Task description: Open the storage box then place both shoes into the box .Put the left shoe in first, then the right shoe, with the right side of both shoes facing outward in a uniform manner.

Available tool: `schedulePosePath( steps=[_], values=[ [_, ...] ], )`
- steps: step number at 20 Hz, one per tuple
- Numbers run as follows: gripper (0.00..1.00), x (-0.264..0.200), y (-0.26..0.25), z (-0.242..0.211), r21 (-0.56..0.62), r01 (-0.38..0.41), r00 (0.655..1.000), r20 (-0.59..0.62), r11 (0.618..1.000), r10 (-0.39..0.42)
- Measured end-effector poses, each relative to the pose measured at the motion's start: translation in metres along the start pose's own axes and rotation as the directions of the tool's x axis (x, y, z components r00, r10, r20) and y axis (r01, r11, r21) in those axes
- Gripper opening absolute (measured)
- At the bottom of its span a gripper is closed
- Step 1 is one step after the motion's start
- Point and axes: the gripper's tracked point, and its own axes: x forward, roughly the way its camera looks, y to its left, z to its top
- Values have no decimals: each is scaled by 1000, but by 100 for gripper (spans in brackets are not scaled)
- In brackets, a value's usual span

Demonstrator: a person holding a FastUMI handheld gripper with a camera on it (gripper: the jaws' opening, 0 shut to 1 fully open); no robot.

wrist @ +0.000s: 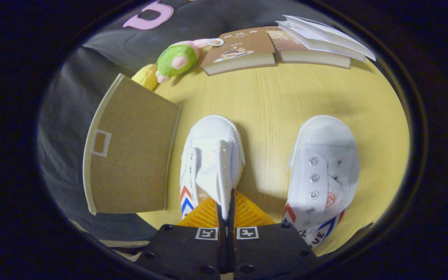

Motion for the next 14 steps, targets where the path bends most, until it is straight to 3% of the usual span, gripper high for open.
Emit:
schedulePosePath(
  steps=[6,14],
  values=[
    [4,-35,27,17,107,-50,997,61,993,43],
    [3,-94,82,66,93,-87,980,186,992,69]
  ],
)
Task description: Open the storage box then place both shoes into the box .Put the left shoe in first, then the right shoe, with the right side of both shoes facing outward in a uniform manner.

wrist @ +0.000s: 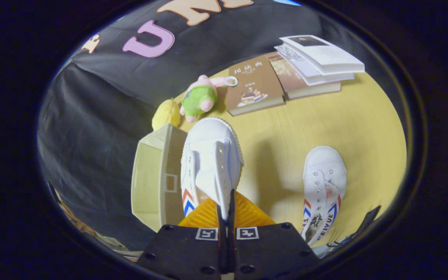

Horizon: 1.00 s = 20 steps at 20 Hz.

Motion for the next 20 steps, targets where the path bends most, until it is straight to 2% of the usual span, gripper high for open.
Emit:
schedulePosePath(
  steps=[5,10,16,20],
  values=[
    [4,-20,49,24,-36,-48,996,67,998,50],
    [3,-15,95,32,-53,-96,992,81,994,100],
    [3,20,149,16,-105,-126,991,34,986,131],
    [3,51,168,0,-136,-107,994,-11,985,107]
  ],
)
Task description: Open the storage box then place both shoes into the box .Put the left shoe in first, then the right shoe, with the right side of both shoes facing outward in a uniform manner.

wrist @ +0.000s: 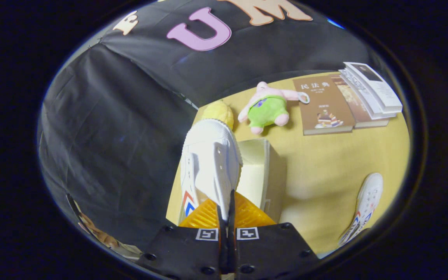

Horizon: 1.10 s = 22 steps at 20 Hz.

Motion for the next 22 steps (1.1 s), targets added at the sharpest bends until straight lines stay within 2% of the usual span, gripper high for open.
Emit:
schedulePosePath(
  steps=[6,16,22],
  values=[
    [4,40,15,-27,-23,33,997,-69,999,-34],
    [4,103,-3,-73,-56,186,965,-177,981,-193],
    [5,114,-6,-81,-82,253,946,-186,964,-264]
  ],
)
